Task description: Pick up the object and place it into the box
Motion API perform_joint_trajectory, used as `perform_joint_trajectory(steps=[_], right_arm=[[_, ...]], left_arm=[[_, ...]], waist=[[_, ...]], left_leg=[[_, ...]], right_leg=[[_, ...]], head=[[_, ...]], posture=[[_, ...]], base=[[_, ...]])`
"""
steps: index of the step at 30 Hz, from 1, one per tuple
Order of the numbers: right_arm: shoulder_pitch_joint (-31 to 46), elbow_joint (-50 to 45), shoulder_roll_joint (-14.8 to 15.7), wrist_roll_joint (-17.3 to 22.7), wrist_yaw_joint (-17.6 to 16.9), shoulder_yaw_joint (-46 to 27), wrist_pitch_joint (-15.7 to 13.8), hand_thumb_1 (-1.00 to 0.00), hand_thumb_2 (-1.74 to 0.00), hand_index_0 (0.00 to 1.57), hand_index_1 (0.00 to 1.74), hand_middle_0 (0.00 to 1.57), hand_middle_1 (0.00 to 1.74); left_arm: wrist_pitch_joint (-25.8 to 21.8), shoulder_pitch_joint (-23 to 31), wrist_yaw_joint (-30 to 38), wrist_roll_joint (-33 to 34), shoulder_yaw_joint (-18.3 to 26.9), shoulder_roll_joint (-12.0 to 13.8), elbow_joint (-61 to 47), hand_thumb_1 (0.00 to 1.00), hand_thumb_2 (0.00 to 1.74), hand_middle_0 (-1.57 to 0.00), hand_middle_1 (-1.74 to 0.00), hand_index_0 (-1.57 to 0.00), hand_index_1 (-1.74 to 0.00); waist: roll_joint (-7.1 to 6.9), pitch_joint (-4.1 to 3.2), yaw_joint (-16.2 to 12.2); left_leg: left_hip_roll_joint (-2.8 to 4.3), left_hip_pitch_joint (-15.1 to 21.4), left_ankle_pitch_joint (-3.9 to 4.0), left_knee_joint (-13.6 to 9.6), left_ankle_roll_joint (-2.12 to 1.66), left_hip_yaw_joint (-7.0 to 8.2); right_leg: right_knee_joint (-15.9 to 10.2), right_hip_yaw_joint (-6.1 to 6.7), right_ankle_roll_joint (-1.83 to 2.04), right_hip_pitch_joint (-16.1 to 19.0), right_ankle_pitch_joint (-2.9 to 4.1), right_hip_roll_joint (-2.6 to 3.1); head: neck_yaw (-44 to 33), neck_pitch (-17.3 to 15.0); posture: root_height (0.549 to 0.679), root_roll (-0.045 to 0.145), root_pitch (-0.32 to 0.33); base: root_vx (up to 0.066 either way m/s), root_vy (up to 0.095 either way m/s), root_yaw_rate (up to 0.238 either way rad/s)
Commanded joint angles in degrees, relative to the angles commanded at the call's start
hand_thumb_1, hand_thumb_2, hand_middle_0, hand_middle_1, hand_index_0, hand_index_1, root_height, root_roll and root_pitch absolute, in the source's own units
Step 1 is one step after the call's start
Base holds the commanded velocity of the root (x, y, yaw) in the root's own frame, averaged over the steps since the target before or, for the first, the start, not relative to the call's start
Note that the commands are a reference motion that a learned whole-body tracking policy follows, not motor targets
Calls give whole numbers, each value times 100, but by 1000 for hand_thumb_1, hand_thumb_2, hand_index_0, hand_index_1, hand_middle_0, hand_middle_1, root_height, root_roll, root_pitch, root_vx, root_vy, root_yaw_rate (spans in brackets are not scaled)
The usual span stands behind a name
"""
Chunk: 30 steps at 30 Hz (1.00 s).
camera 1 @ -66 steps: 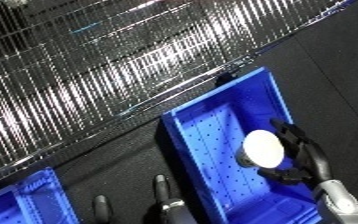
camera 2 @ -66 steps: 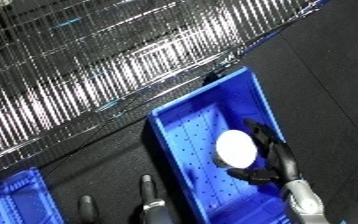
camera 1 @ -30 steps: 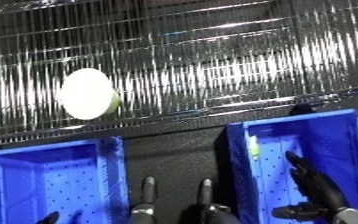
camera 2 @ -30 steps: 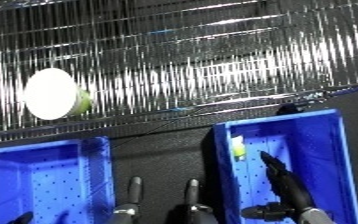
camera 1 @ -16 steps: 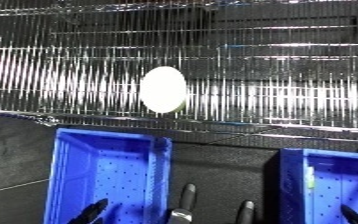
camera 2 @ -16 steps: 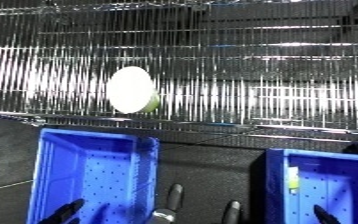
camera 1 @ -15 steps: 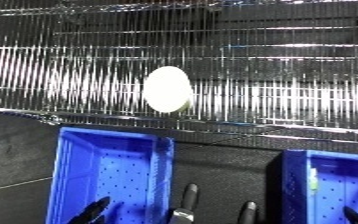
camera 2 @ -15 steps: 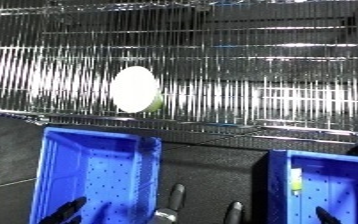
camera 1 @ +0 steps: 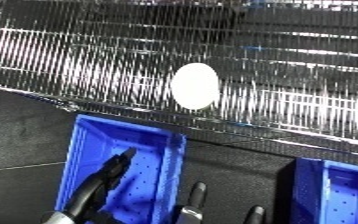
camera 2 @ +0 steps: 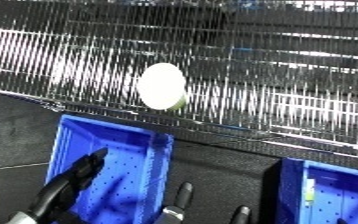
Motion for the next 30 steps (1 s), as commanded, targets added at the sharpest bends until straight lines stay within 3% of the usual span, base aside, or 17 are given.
perform_joint_trajectory(steps=[5,12,18,23,27,30], right_arm=[[126,-42,-135,143,23,-151,51,0,0,0,0,0,0],[226,220,-9,410,91,-252,-45,0,0,0,0,0,0],[216,317,154,453,158,-243,-35,0,0,0,0,0,0],[190,261,141,418,212,-178,41,0,0,0,0,0,0],[178,276,165,238,314,-136,56,0,0,0,0,0,0],[137,301,170,158,374,-93,57,0,0,0,0,0,0]], left_arm=[[-164,304,178,-204,439,411,-1361,0,0,0,0,0,0],[-717,480,435,-302,1010,372,-2249,0,0,0,0,0,0],[-499,272,222,-364,876,61,-2237,0,0,0,0,0,0],[-552,-36,413,-312,627,-129,-2046,0,0,0,0,0,0],[-718,-317,758,-175,513,-261,-1731,0,0,0,0,0,0],[-807,-555,1043,-79,452,-376,-1462,0,0,0,0,0,0]], waist=[[41,15,132],[-35,27,341],[-163,36,342],[-229,31,222],[-302,42,89],[-363,49,10]], left_leg=[[-87,32,8,-75,-17,-69],[-188,51,32,-191,-17,-205],[-206,34,13,-183,1,-255],[-172,-66,-14,-86,32,-198],[-104,-133,-80,54,42,-119],[-46,-178,-127,152,50,-67]], right_leg=[[-81,-114,-11,94,18,-67],[-127,-265,-30,163,10,-105],[-111,-278,-42,145,19,-54],[-38,-196,-45,4,42,17],[58,-77,-41,-103,46,87],[106,-5,-32,-170,52,137]], head=[[491,44],[969,338],[611,1073],[313,1154],[44,1221],[-210,1090]], posture=[[652,46,17],[653,46,23],[653,41,26],[651,34,32],[648,28,31],[647,24,33]], base=[[6,-19,187],[20,-53,168],[27,-34,7],[-9,5,-158],[6,20,-228],[9,18,-219]])
